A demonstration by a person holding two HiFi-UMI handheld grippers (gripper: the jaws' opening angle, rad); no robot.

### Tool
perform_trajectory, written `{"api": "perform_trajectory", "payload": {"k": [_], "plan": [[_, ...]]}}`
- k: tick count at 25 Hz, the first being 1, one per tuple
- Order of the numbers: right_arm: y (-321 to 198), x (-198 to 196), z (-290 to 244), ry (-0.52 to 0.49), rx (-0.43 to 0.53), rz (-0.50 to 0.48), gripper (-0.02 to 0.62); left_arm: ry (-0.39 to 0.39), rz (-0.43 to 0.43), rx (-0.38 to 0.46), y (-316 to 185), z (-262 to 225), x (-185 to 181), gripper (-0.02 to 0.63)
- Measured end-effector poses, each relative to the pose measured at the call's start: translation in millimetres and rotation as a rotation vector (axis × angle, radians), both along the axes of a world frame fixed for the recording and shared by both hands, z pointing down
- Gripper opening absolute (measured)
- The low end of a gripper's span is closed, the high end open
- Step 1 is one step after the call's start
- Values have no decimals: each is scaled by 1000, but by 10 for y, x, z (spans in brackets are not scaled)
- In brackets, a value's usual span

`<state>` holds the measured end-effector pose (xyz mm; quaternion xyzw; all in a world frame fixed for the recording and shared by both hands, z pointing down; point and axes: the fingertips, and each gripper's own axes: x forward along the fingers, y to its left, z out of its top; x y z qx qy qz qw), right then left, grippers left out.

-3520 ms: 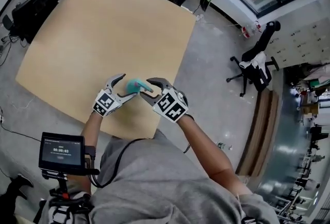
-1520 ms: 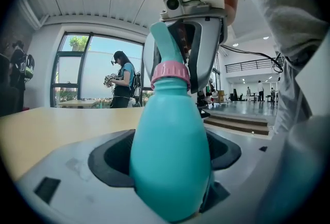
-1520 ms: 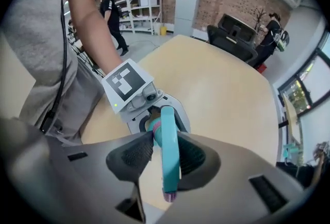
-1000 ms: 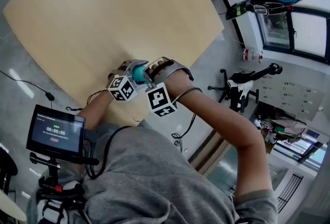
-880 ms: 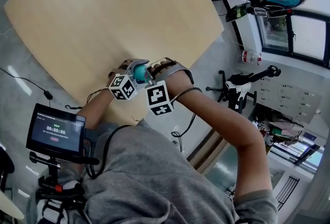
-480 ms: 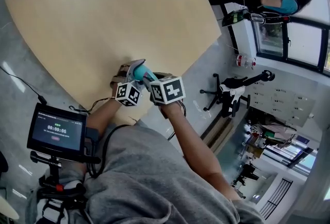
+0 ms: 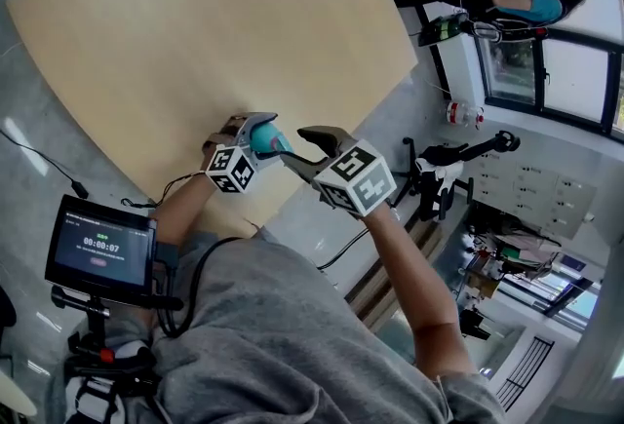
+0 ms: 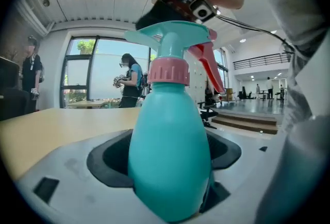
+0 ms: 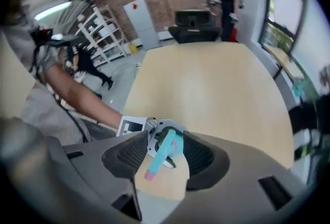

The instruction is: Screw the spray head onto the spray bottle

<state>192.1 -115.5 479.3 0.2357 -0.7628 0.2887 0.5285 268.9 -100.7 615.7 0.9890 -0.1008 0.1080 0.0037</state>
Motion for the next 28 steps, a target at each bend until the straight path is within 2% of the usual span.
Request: {"api": "perform_trajectory", "payload": {"k": [1, 2, 5, 6, 7, 8, 10, 12, 15, 17, 18, 19, 22, 28], "plan": [[-29, -29, -110, 22, 49, -146, 196, 3, 49, -4, 35, 3, 3, 383], [-41, -49, -187, 63, 108, -339, 196, 5, 100, -9, 64, 6, 3, 383], [68, -29, -161, 276, 288, -1085, 196, 0, 229, -24, 130, 17, -18, 383], [133, -16, -81, 331, 320, -1292, 196, -3, 258, -28, 151, 23, -25, 383], [192, -9, 15, 359, 331, -1437, 196, -7, 280, -30, 167, 31, -31, 383], [235, -12, 115, 364, 325, -1521, 196, -11, 294, -32, 177, 39, -35, 383], [280, -29, 292, 344, 288, -1575, 196, -14, 306, -36, 181, 50, -39, 383], [306, -28, 444, 333, 235, -1553, 196, -14, 300, -40, 178, 54, -37, 383], [338, 21, 664, 343, 163, -1446, 195, -8, 281, -45, 179, 50, -30, 383], [346, 38, 766, 342, 145, -1336, 189, -4, 271, -47, 183, 40, -24, 383], [341, 36, 794, 337, 143, -1260, 137, -1, 266, -48, 185, 35, -23, 383], [330, 33, 809, 328, 139, -1168, 135, 2, 261, -49, 184, 30, -24, 383], [291, 56, 825, 281, 133, -813, 133, 16, 228, -57, 171, 18, -36, 385], [336, 181, 825, 150, 177, 102, 129, 31, 53, -60, 135, -5, -47, 385]]}}
